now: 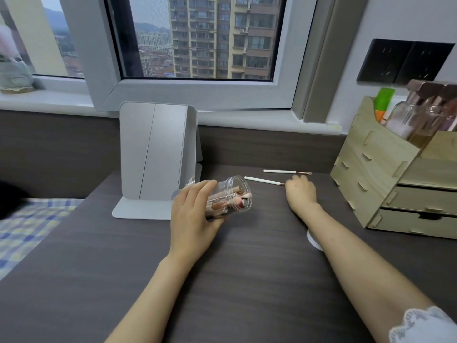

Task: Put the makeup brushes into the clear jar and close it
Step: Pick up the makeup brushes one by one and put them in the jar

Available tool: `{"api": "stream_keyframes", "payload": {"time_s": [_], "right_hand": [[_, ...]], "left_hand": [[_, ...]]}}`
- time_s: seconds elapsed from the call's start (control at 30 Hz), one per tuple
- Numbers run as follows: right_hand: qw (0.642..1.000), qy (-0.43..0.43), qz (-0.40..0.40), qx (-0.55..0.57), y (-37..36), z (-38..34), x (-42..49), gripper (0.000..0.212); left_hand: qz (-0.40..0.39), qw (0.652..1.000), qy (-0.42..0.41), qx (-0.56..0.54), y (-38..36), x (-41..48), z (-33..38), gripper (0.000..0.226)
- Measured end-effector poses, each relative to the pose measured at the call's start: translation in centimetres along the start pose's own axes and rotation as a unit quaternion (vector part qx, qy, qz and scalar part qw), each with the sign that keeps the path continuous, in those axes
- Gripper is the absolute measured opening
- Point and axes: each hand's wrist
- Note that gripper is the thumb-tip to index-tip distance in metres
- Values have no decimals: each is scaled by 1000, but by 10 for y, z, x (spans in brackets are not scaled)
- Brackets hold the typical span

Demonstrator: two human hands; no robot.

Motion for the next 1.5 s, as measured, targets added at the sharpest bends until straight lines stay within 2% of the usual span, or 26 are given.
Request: {"api": "stream_keyframes", "payload": {"time_s": [0.13, 0.2, 0.23, 0.3, 0.4, 0.47, 0.5, 0.57, 0.63, 0.77, 0.97, 1.1, 1.27, 1.33, 1.4, 1.5], "right_hand": [[999, 15, 43, 15, -4, 2, -4, 26], [988, -34, 90, 118, 0, 5, -8, 17], [970, -73, 119, 201, 6, 6, -11, 13], [905, -129, 162, 371, 23, 10, -21, 10], [759, -176, 195, 596, 65, 17, -41, 20], [678, -181, 218, 678, 96, 23, -56, 23], [656, -166, 231, 699, 113, 25, -64, 23], [635, -109, 258, 720, 144, 24, -81, 23], [643, -49, 280, 711, 167, 14, -97, 21], [689, 25, 265, 675, 170, -22, -110, 8], [715, 42, 229, 659, 145, -70, -112, 30], [769, 104, 290, 560, 135, -82, -108, 10], [810, 176, 350, 436, 126, -74, -97, 15], [820, 181, 332, 429, 125, -66, -93, 21], [814, 166, 302, 467, 127, -54, -88, 23], [782, 62, 292, 547, 115, -26, -67, 19]], "left_hand": [[-4, 1000, -5, 5, 0, 0, -1, 73], [-3, 1000, -2, 6, 0, 0, 0, 72], [-3, 1000, -1, 5, 0, 0, 0, 72], [0, 1000, 2, 5, 1, 0, 0, 72], [5, 1000, 9, 6, 2, 1, 2, 73], [8, 1000, 15, 6, 3, 1, 2, 74], [9, 1000, 19, 7, 4, 1, 3, 74], [8, 1000, 29, 4, 4, 1, 3, 75], [8, 999, 36, 2, 4, 1, 4, 76], [9, 999, 42, -5, 4, 1, 7, 79], [6, 995, 76, -60, 8, -1, 14, 81], [-4, 995, 81, -59, 9, -2, 15, 81], [4, 993, 102, -52, 9, 1, 15, 84], [8, 994, 101, -48, 9, 2, 16, 81], [9, 993, 107, -45, 10, 2, 17, 78], [10, 991, 126, -41, 10, 3, 16, 77]]}}
Point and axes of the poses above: each hand's wrist, its own x-axis towards the middle knuckle, its own y-axis out of the back of the hand, z = x × y, and after that the axes turned 10 degrees about z, right-handed
